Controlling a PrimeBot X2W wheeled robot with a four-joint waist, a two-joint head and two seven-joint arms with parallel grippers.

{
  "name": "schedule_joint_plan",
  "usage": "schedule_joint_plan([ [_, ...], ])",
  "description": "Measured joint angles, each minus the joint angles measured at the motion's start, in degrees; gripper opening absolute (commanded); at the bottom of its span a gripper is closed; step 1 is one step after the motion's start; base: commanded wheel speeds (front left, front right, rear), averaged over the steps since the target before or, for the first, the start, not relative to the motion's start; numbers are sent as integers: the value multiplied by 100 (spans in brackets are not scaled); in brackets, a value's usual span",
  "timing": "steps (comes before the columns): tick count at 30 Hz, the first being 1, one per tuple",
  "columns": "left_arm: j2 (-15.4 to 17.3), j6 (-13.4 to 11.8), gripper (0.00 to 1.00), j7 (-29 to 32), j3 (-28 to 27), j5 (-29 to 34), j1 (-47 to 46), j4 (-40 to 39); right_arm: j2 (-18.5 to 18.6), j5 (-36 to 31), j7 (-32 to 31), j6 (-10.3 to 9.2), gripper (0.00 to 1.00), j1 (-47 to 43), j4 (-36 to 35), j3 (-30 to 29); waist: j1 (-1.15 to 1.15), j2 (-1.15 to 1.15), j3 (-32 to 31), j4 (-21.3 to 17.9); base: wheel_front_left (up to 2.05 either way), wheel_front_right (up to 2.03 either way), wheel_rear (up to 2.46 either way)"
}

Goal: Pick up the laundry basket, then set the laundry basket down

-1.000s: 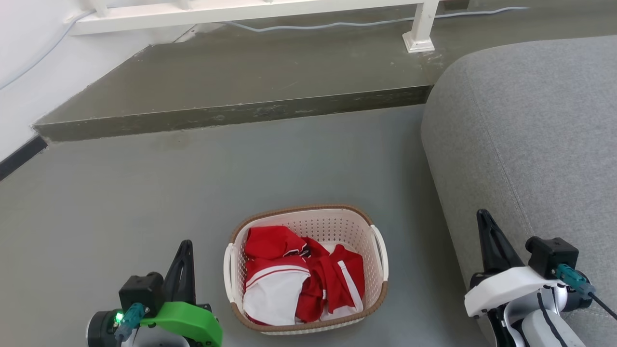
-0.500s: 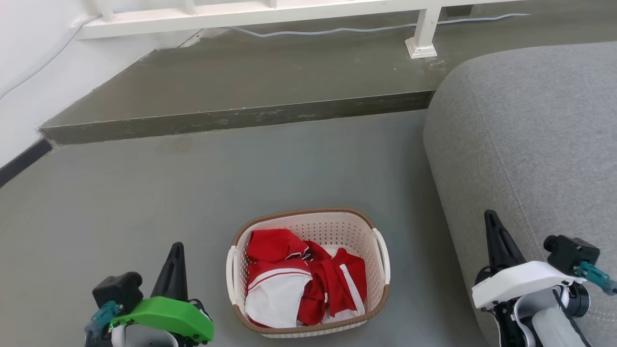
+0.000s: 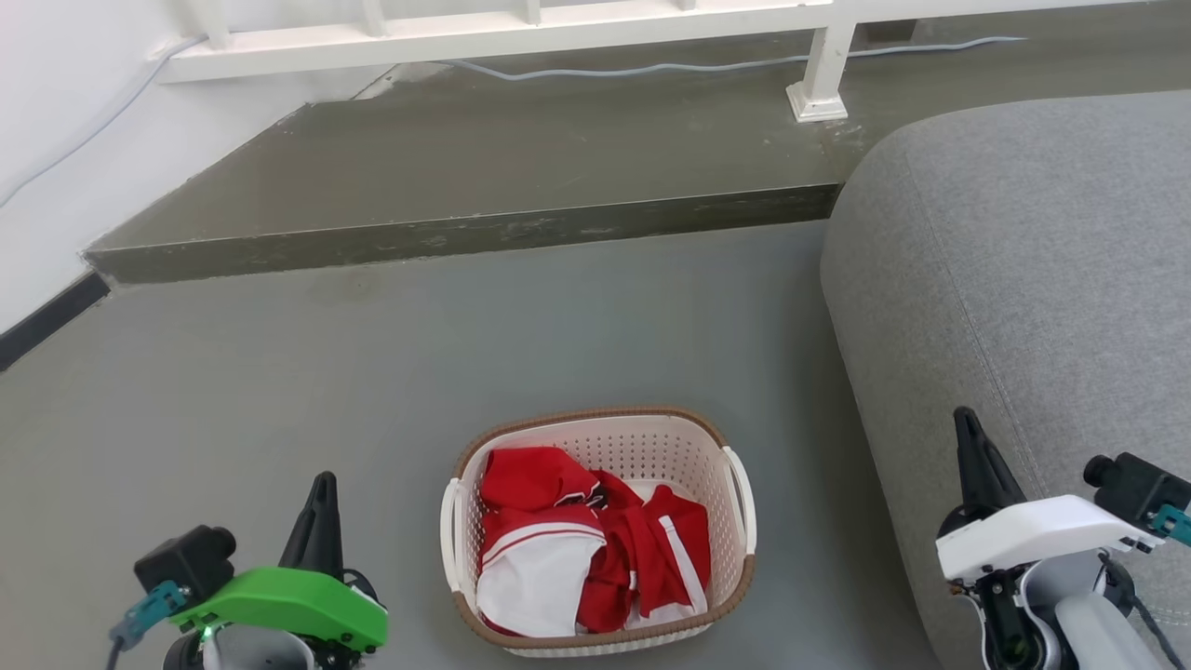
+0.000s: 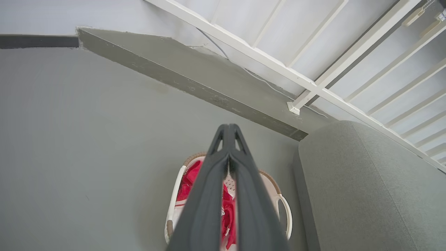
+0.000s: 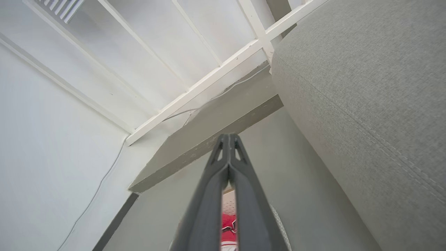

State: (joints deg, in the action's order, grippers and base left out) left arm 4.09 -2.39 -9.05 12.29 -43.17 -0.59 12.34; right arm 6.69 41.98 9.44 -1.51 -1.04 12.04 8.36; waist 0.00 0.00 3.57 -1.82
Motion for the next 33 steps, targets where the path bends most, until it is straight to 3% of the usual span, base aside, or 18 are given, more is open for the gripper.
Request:
schedule_joint_plan([
  [33,10,386,0,584,-604,-2399,-17,103,-87,2432,-613,354,0,163,134,-573,0,0,-156,84,0,0,0],
])
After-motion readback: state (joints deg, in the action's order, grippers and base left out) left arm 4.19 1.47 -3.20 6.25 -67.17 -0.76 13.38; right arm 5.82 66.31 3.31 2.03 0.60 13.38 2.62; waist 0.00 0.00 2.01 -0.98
